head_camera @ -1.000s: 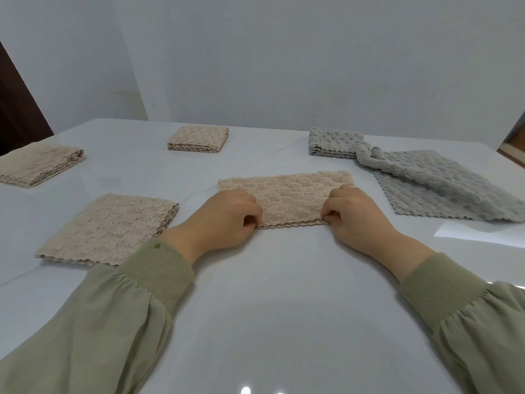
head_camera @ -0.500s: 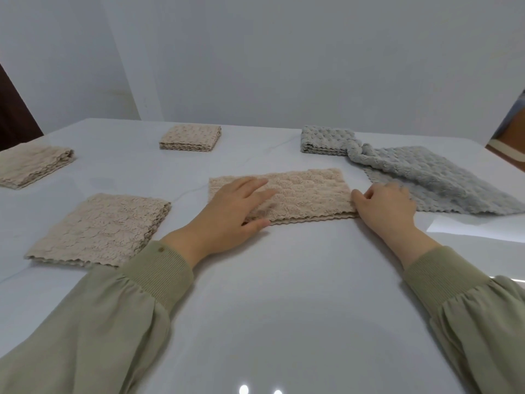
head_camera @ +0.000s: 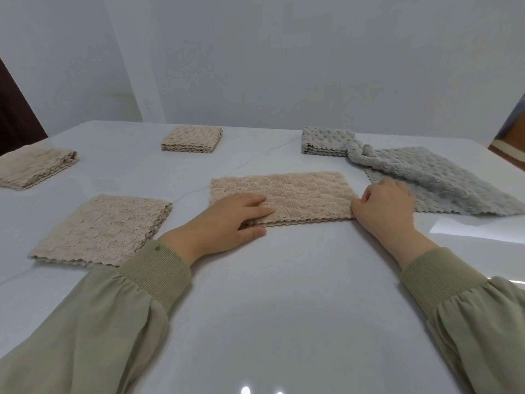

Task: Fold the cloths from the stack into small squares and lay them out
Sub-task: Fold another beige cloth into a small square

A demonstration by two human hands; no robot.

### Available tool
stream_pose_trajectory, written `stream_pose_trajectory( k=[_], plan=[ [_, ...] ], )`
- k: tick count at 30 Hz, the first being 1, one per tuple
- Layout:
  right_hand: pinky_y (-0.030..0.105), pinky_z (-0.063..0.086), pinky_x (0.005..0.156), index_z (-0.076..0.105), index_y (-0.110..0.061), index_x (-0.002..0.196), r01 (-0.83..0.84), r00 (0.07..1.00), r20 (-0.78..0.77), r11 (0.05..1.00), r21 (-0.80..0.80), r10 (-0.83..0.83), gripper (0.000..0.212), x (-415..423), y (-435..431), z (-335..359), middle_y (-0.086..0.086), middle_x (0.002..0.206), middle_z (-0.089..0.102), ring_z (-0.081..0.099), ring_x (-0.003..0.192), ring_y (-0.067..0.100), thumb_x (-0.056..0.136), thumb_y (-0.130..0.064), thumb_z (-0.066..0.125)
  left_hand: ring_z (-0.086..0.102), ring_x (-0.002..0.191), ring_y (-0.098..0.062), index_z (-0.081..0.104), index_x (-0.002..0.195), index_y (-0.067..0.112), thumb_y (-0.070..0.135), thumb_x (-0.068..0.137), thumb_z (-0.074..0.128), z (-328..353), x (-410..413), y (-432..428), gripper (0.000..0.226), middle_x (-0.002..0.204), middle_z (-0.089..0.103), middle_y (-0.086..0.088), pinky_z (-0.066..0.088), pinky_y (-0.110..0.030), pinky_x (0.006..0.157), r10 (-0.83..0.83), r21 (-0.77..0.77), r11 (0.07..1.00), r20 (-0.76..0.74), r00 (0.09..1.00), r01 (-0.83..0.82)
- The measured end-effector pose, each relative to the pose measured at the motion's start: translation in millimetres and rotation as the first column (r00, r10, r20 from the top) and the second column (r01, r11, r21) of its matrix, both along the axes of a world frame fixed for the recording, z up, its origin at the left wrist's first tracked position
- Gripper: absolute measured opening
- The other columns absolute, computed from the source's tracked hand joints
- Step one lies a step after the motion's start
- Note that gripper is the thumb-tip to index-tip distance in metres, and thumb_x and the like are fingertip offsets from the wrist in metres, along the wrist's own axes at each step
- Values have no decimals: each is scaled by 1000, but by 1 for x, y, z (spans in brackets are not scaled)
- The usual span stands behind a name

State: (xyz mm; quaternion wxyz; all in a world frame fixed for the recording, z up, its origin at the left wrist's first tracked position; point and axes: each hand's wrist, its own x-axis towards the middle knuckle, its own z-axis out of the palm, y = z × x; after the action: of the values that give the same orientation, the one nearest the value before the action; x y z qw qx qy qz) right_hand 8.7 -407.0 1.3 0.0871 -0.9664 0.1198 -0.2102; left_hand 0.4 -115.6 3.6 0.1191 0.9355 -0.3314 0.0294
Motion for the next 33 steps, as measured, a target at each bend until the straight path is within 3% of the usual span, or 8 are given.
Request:
stream_pose_trajectory(
  k=[3,7,11,17,20,23,30,33],
  plan=[
    [44,35,90,69,-2,85,5,1000,29,998,-68,-3,26,2,-1,-3,19,102,57,45,105,36,82,-23,54,47,113,-14,64,120,25,28,89,62,1,0,4,32,121,56,3,38,-27,94,3,-112,994,170,985,17],
    [46,38,89,64,0,88,-6,996,86,998,-65,12,28,3,-2,-4,21,101,57,47,104,38,88,-25,52,45,80,-9,72,107,22,26,86,64,0,0,4,23,92,58,1,43,-27,68,-35,-101,993,283,958,66],
    [46,37,90,65,-1,91,4,998,58,995,-103,2,32,5,-3,-8,19,103,57,46,106,37,91,-30,51,43,67,-8,73,103,22,25,83,59,0,-1,4,25,74,51,6,43,-28,57,-48,-114,990,278,959,83],
    [45,38,85,65,-1,85,-13,997,77,997,-81,20,29,4,-3,-6,18,98,57,48,101,36,89,-26,51,47,59,-9,76,85,20,17,77,64,3,-7,4,15,64,52,8,48,-29,50,-37,-188,978,291,956,95],
    [42,38,79,66,2,77,-38,989,142,997,-70,48,23,2,0,-3,19,90,58,48,94,36,82,-18,55,52,54,-16,77,81,19,15,77,63,5,-8,7,16,62,53,5,48,-32,45,-27,-158,984,331,943,84],
    [41,38,80,68,3,77,-38,994,101,993,-111,49,24,1,0,-2,18,90,57,47,95,35,79,-17,55,53,54,-18,76,81,20,15,77,60,6,-7,10,17,62,54,5,47,-35,43,-15,-119,991,346,938,60],
    [42,36,89,68,-2,89,-21,999,-37,980,-198,14,28,-2,2,0,17,102,57,46,103,35,83,-23,50,59,67,-13,69,73,20,22,75,49,10,-13,23,20,72,62,11,51,-33,62,63,-112,993,220,974,-39],
    [45,38,91,61,-1,96,-104,982,134,973,-207,133,24,-3,11,2,19,105,57,50,100,36,86,-18,49,55,74,-10,68,76,21,42,80,38,8,-9,15,37,76,60,10,49,-34,70,160,-191,974,201,966,-122]
  ],
)
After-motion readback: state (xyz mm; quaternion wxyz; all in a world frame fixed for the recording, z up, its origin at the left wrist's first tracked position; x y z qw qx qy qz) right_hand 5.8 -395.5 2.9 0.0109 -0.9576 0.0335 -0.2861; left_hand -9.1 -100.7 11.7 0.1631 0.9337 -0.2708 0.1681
